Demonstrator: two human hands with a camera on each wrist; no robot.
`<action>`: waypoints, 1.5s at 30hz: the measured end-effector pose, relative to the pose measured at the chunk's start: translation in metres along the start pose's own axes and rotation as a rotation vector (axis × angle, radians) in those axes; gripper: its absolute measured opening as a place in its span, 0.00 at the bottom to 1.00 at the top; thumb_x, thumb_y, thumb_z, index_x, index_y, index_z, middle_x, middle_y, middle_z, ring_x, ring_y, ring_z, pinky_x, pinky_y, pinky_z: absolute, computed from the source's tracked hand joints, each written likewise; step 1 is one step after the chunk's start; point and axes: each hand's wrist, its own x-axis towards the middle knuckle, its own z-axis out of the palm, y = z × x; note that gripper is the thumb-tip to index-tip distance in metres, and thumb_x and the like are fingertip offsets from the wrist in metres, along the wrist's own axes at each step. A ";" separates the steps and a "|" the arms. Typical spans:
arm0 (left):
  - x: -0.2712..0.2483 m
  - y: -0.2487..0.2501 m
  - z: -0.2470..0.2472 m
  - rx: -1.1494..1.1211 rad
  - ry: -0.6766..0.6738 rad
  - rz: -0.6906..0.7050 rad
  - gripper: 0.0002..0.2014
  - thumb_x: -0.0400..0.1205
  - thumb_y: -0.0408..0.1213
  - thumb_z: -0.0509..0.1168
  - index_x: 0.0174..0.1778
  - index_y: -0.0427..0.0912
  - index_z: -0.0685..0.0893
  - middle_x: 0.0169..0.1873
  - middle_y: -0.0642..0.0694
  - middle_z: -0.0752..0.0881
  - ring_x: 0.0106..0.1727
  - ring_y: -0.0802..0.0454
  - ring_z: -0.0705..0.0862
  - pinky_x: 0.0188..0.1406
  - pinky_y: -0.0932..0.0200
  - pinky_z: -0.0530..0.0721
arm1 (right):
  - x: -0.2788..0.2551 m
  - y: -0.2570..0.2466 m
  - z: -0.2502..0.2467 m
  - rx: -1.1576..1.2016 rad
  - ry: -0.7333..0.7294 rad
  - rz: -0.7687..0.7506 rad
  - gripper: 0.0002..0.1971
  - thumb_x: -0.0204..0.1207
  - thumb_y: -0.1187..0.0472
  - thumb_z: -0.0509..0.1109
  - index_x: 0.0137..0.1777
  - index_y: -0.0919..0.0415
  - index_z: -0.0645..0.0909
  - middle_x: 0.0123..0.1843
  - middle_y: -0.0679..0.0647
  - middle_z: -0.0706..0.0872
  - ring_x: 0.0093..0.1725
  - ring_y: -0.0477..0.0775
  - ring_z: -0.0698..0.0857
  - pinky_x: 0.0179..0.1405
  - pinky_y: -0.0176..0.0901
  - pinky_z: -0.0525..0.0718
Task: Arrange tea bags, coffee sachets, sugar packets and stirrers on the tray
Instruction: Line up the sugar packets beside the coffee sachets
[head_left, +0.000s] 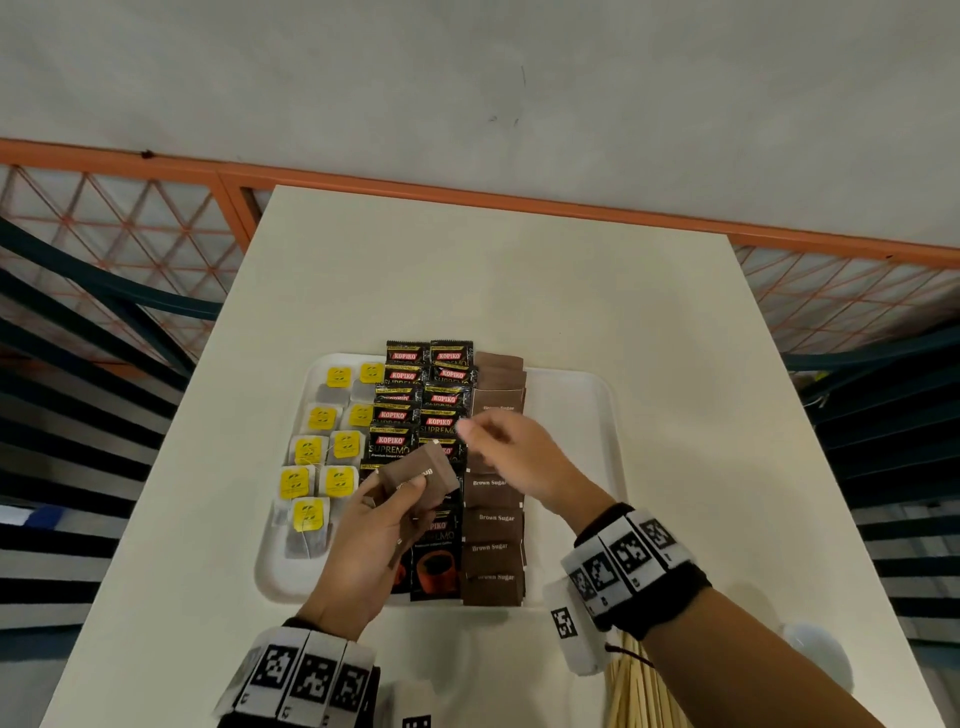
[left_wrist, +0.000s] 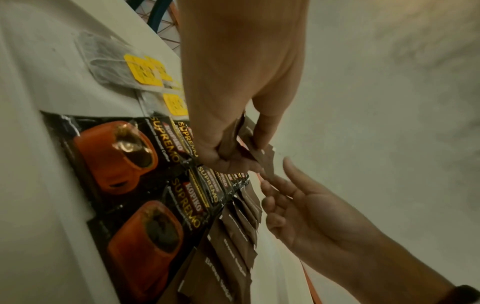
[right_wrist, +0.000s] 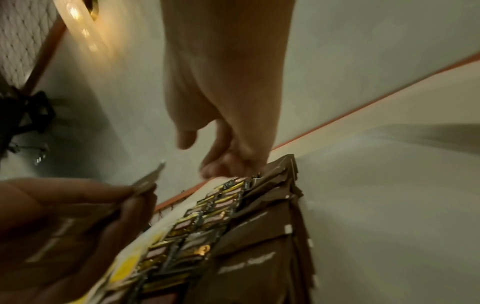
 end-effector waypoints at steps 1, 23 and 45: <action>0.001 0.001 0.001 0.000 -0.009 -0.001 0.08 0.81 0.27 0.61 0.50 0.42 0.83 0.44 0.42 0.88 0.43 0.52 0.86 0.40 0.59 0.86 | -0.004 -0.002 0.003 0.033 -0.104 -0.018 0.15 0.79 0.47 0.63 0.56 0.56 0.81 0.45 0.46 0.82 0.43 0.42 0.80 0.46 0.33 0.76; 0.000 0.016 -0.007 0.138 0.019 0.084 0.04 0.82 0.31 0.61 0.42 0.41 0.80 0.27 0.46 0.82 0.35 0.49 0.83 0.44 0.54 0.81 | 0.028 -0.013 -0.041 0.068 -0.101 -0.080 0.07 0.80 0.65 0.64 0.52 0.59 0.83 0.39 0.48 0.84 0.38 0.49 0.82 0.40 0.34 0.80; 0.012 0.015 0.016 0.552 -0.051 0.375 0.18 0.81 0.29 0.63 0.56 0.59 0.82 0.44 0.49 0.85 0.43 0.60 0.82 0.42 0.71 0.79 | 0.016 -0.022 -0.001 0.388 -0.043 0.073 0.09 0.76 0.69 0.68 0.55 0.68 0.76 0.42 0.55 0.85 0.39 0.50 0.87 0.45 0.40 0.88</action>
